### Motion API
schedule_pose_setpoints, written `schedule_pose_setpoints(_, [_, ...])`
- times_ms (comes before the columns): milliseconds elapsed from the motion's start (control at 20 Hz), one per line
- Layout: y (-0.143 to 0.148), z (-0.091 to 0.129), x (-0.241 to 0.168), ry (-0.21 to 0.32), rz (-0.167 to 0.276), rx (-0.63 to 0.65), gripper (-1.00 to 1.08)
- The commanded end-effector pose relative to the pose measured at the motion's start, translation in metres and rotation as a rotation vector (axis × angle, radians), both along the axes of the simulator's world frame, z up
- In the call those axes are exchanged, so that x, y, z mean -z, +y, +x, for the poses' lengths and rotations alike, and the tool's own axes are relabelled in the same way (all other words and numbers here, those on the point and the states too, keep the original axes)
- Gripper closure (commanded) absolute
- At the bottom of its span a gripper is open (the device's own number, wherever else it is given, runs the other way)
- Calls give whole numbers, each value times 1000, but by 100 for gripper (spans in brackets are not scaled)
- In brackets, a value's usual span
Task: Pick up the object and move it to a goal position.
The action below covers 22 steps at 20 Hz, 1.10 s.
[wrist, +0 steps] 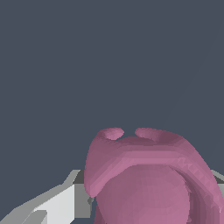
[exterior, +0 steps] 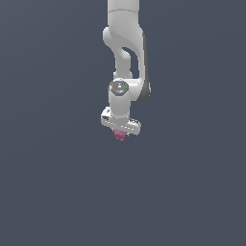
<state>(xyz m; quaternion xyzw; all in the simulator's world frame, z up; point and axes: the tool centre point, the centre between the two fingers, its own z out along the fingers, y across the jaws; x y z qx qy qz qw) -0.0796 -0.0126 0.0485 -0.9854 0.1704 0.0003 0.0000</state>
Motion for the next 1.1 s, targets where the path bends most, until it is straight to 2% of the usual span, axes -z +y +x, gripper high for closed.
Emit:
schedule_pose_setpoints(0, [14, 5, -6, -1, 0, -1, 108])
schedule_pose_setpoints(700, [140, 49, -63, -1, -1, -1, 108])
schedule_pose_setpoints(1050, [179, 66, -80, -1, 0, -1, 108])
